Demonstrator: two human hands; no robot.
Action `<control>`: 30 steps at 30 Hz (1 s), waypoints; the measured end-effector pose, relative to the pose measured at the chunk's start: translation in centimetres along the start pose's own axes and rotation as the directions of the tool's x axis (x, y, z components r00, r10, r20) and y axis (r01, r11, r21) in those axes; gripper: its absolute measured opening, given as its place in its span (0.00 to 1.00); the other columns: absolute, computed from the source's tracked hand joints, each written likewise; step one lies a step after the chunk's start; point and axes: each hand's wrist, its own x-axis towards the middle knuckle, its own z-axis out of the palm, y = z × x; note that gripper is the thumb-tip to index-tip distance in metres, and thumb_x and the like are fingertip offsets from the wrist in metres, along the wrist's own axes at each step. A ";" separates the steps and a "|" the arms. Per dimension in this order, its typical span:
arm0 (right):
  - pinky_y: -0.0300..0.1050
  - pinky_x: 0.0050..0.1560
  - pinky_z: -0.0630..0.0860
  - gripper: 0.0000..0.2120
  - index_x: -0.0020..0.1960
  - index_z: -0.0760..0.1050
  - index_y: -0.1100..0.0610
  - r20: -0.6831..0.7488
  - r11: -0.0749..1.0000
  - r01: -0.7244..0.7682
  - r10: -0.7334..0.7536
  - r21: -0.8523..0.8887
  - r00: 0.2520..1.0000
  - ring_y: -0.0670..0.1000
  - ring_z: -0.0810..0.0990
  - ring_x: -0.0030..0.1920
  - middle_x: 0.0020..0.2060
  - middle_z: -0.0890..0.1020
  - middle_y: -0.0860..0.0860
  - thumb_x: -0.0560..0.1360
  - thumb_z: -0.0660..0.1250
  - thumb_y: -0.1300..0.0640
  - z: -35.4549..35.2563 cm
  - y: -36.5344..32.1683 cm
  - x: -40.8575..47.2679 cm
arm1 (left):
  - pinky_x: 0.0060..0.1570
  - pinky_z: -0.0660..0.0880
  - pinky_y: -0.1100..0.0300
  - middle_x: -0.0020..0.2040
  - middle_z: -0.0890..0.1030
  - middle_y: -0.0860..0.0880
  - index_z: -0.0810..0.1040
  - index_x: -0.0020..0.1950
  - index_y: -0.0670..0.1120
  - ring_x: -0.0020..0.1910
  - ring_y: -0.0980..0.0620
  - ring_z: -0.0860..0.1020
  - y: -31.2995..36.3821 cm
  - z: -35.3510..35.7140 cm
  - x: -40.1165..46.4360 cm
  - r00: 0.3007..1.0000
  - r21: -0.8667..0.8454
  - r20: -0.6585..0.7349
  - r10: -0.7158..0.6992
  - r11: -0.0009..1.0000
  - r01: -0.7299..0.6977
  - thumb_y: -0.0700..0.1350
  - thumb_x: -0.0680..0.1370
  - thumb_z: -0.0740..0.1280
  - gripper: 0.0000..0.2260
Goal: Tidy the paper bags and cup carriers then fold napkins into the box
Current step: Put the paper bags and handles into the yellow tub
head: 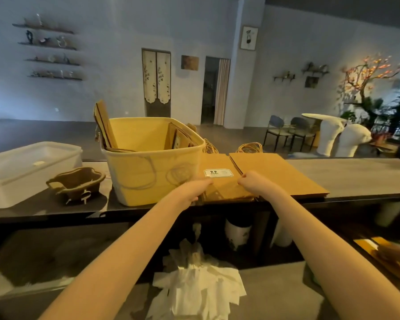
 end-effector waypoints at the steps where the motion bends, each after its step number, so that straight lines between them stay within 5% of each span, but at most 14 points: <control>1: 0.42 0.42 0.70 0.14 0.59 0.73 0.63 0.012 1.000 -0.011 0.011 0.008 1.000 0.54 0.73 0.48 0.45 0.75 0.55 0.81 0.56 0.55 0.1 0.1 0.0 | 0.66 0.63 0.54 0.73 0.64 0.47 0.61 0.73 0.46 0.71 0.46 0.63 -0.1 0.2 0.2 1.000 -0.013 -0.007 -0.005 1.000 0.005 0.48 0.80 0.59 0.22; 5: 0.49 0.60 0.71 0.17 0.66 0.68 0.65 0.031 0.992 -0.036 0.032 0.119 0.999 0.57 0.73 0.61 0.60 0.75 0.60 0.81 0.56 0.56 0.3 -0.2 -0.1 | 0.69 0.60 0.52 0.75 0.61 0.48 0.59 0.74 0.47 0.73 0.46 0.59 0.0 0.7 0.9 1.000 -0.057 0.002 -0.016 0.998 0.016 0.46 0.80 0.60 0.23; 9: 0.44 0.55 0.66 0.22 0.71 0.63 0.63 0.051 0.973 -0.064 0.054 0.222 0.997 0.57 0.69 0.65 0.67 0.70 0.58 0.81 0.55 0.54 0.1 -0.7 -0.2 | 0.70 0.58 0.52 0.75 0.60 0.48 0.59 0.75 0.46 0.74 0.45 0.57 0.4 0.9 1.3 0.999 -0.052 0.016 -0.042 0.998 0.043 0.47 0.80 0.60 0.24; 14: 0.49 0.62 0.66 0.24 0.72 0.61 0.63 0.033 0.947 -0.107 0.102 0.304 0.994 0.58 0.68 0.66 0.68 0.68 0.58 0.81 0.57 0.52 -0.3 -0.6 0.0 | 0.69 0.59 0.53 0.74 0.61 0.46 0.58 0.74 0.43 0.72 0.45 0.60 1.4 1.2 1.0 1.000 0.011 -0.003 -0.012 1.000 0.013 0.47 0.80 0.59 0.24; 17: 0.49 0.56 0.72 0.18 0.68 0.65 0.63 0.001 0.918 -0.126 0.136 0.376 0.991 0.56 0.72 0.56 0.59 0.72 0.59 0.81 0.58 0.56 -0.9 -0.3 0.0 | 0.64 0.65 0.53 0.67 0.68 0.43 0.63 0.71 0.40 0.65 0.46 0.67 2.0 1.1 0.9 0.996 -0.055 -0.055 0.069 0.996 -0.072 0.43 0.80 0.60 0.20; 20: 0.41 0.47 0.76 0.05 0.50 0.71 0.63 -0.020 0.886 -0.131 0.156 0.445 0.987 0.51 0.74 0.44 0.45 0.73 0.58 0.79 0.59 0.63 -1.3 0.1 -0.1 | 0.55 0.74 0.53 0.63 0.69 0.43 0.63 0.69 0.39 0.60 0.46 0.70 2.6 1.0 0.7 0.993 -0.387 -0.063 0.100 0.915 -0.117 0.35 0.79 0.58 0.18; 22: 0.39 0.40 0.75 0.05 0.54 0.71 0.63 -0.047 0.900 -0.116 0.149 0.420 0.988 0.51 0.75 0.44 0.48 0.74 0.59 0.79 0.60 0.63 -1.5 0.1 -0.5 | 0.50 0.77 0.55 0.64 0.70 0.44 0.63 0.69 0.40 0.61 0.45 0.72 2.7 1.3 0.7 0.991 -0.480 -0.076 0.112 0.867 -0.135 0.32 0.79 0.58 0.19; 25: 0.44 0.51 0.74 0.22 0.71 0.62 0.60 -0.070 0.927 -0.068 0.101 0.369 0.992 0.56 0.74 0.58 0.63 0.71 0.60 0.79 0.61 0.61 -1.8 0.3 -1.4 | 0.51 0.78 0.53 0.65 0.68 0.45 0.64 0.69 0.43 0.58 0.46 0.71 2.8 2.0 0.5 0.966 -0.330 -0.190 0.172 0.916 -0.228 0.31 0.78 0.59 0.20; 27: 0.42 0.48 0.72 0.22 0.71 0.62 0.57 -0.108 0.939 0.003 0.037 0.343 0.993 0.56 0.73 0.59 0.65 0.70 0.59 0.79 0.61 0.59 -2.4 0.4 -2.0 | 0.53 0.78 0.52 0.65 0.67 0.45 0.66 0.67 0.46 0.54 0.50 0.70 3.5 2.2 -0.3 0.925 -0.138 -0.251 0.284 0.935 -0.325 0.31 0.78 0.60 0.20; 30: 0.39 0.50 0.71 0.19 0.69 0.64 0.57 -0.371 0.922 0.168 -0.028 0.350 0.928 0.54 0.72 0.60 0.66 0.67 0.57 0.80 0.60 0.57 -3.8 0.0 -3.5 | 0.54 0.78 0.53 0.63 0.70 0.46 0.70 0.62 0.44 0.58 0.50 0.71 5.6 1.8 -2.5 0.802 0.110 -0.185 0.569 0.822 -0.558 0.31 0.78 0.60 0.16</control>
